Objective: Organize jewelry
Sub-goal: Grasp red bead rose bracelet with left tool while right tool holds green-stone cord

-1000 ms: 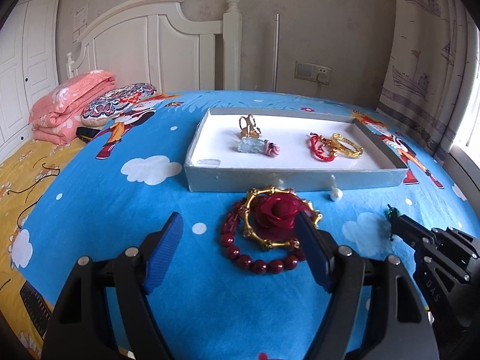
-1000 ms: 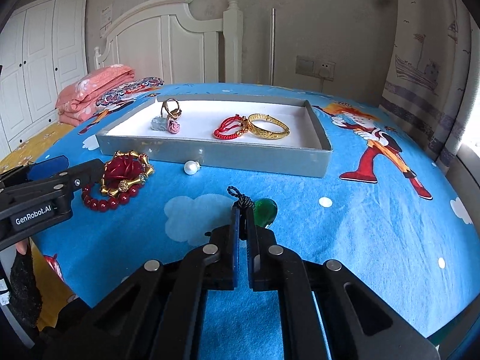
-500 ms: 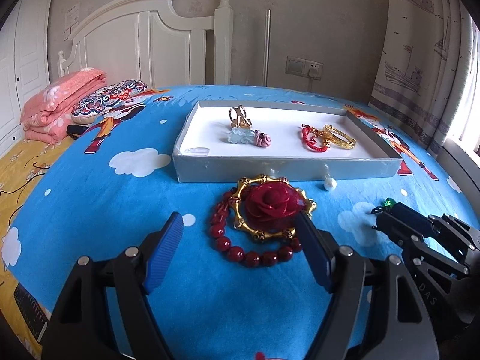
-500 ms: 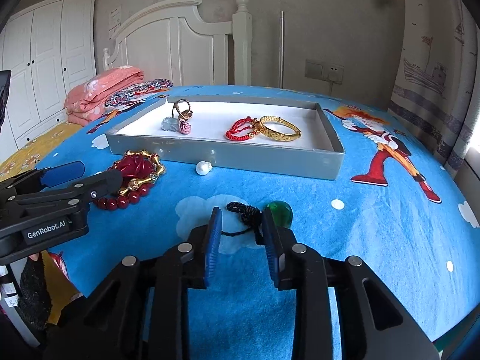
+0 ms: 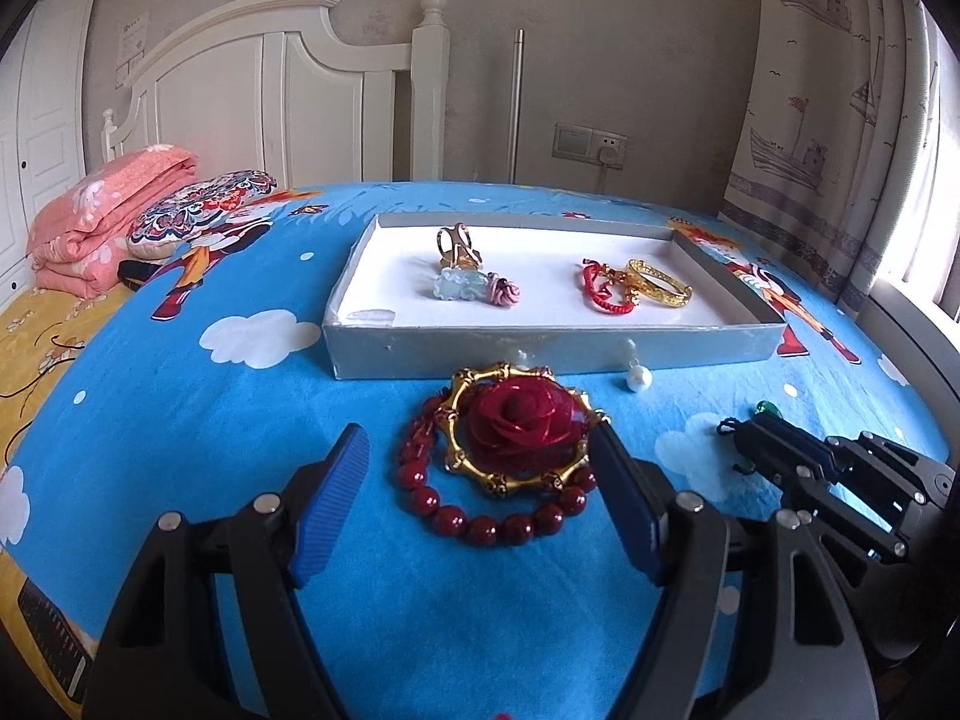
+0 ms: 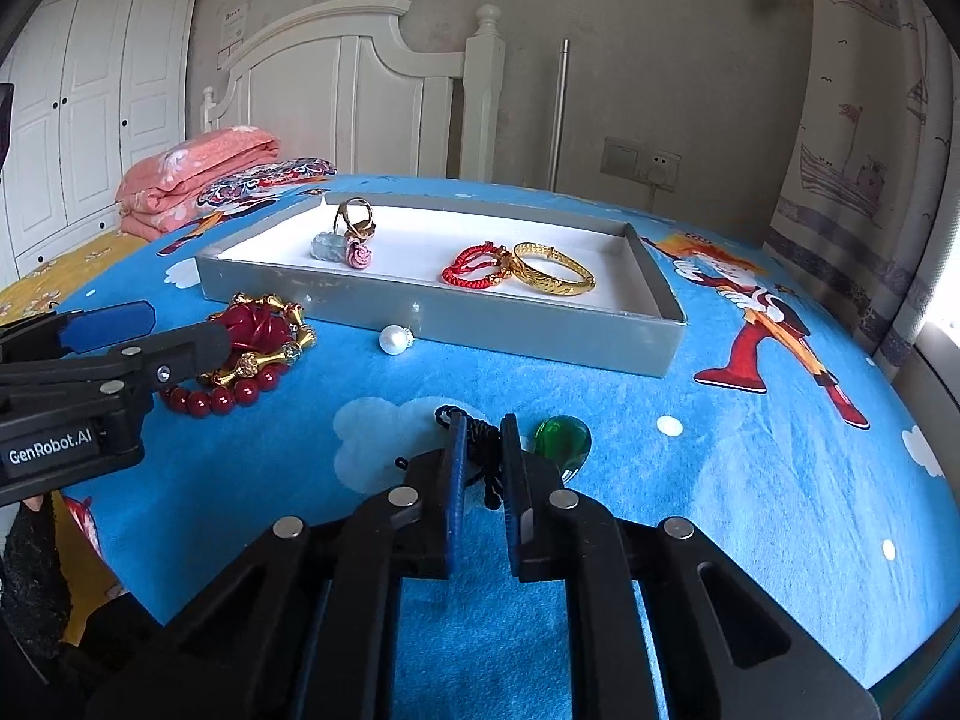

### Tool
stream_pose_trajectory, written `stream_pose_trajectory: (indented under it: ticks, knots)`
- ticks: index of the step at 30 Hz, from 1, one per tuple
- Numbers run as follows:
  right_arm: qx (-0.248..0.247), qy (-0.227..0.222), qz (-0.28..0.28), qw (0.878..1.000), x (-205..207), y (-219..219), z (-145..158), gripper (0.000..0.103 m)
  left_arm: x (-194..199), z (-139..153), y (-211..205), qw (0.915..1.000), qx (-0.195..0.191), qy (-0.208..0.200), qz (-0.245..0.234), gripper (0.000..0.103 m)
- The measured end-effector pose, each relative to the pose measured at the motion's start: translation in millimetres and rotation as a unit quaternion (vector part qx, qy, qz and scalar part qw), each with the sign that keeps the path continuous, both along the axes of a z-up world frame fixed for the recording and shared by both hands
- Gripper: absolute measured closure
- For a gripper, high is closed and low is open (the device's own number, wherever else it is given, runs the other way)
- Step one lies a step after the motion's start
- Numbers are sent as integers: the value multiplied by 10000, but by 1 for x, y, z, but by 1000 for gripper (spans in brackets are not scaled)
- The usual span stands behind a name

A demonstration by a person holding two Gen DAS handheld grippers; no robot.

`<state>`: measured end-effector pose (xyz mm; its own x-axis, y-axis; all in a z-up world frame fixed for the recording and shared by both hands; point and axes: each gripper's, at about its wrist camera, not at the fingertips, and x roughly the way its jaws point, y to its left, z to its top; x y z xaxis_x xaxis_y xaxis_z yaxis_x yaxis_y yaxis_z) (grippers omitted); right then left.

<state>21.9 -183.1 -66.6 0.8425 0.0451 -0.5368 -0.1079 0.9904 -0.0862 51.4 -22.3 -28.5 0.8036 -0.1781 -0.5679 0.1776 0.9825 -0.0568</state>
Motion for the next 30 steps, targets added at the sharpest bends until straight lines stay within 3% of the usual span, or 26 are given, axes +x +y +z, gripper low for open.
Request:
stream_pose_trajectory:
  ticks: [7, 8, 10, 16, 18, 24, 30]
  knots:
    - [36, -12, -10, 10000, 0, 0, -1, 92, -9, 9, -29, 9976, 484, -475, -169, 32]
    - [48, -12, -13, 10000, -1, 0, -1, 92, -8, 10, -34, 9972, 509, -497, -238, 36]
    - [70, -15, -17, 10000, -1, -1, -1, 92, -5, 12, -44, 9964, 544, -500, -406, 42]
    - [256, -33, -111, 9996, -4, -12, -1, 92, 2, 1, -61, 9945, 574, -348, -806, 41]
    - [316, -20, -130, 9994, -5, -14, -1, 92, 6, -1, -55, 9955, 683, -334, -565, 40]
    - [296, -23, -116, 9995, -5, -12, -1, 92, 14, -9, 1, 9995, 275, 98, -109, 38]
    - [239, -35, -69, 9997, -5, -7, -1, 92, 9, -6, 23, 9998, 46, 127, -121, 38]
